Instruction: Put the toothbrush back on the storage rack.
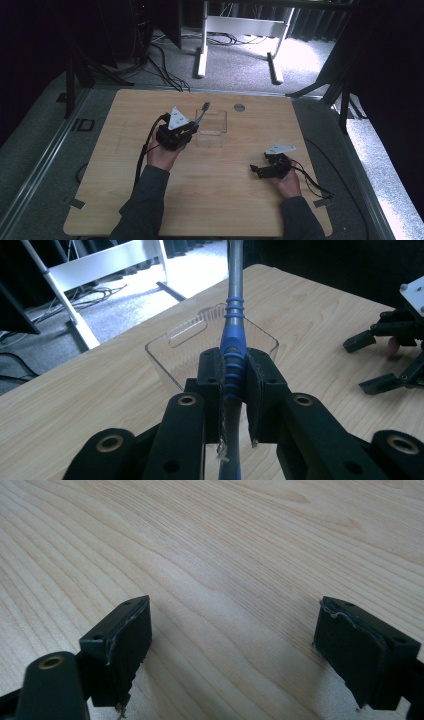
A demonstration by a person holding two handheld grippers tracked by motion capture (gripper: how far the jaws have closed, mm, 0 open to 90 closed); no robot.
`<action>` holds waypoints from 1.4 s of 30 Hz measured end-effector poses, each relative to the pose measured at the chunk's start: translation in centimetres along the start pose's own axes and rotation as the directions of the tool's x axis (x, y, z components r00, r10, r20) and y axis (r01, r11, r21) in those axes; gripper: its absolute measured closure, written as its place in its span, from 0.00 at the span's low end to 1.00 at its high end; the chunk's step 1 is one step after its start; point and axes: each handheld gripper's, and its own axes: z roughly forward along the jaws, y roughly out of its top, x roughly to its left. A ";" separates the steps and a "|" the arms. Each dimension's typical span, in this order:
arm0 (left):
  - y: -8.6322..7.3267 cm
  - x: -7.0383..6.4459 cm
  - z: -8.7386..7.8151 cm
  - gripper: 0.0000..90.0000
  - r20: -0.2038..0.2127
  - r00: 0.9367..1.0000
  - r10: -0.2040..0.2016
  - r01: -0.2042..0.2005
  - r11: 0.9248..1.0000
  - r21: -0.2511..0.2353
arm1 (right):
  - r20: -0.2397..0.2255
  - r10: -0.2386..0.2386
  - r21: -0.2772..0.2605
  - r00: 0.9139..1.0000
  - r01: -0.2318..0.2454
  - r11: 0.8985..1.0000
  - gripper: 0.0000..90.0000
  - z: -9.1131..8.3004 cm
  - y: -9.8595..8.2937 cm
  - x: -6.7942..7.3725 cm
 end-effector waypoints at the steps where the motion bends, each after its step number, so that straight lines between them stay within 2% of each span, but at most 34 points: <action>1: 0.0 0.0 0.0 0.88 0.001 1.000 -0.002 0.002 1.000 -0.004 | 0.000 0.000 0.000 1.000 0.000 1.000 0.17 0.0 0.0 0.0; 31: 0.1 0.5 1.3 0.88 0.003 0.999 -0.039 0.040 0.998 -0.057 | 0.002 0.002 -0.001 1.000 -0.002 1.000 0.17 0.0 0.0 0.0; 42: 0.5 0.5 1.8 0.88 0.025 0.998 -0.064 0.066 0.995 -0.076 | 0.004 0.002 -0.002 1.000 -0.002 1.000 0.17 0.0 0.0 0.0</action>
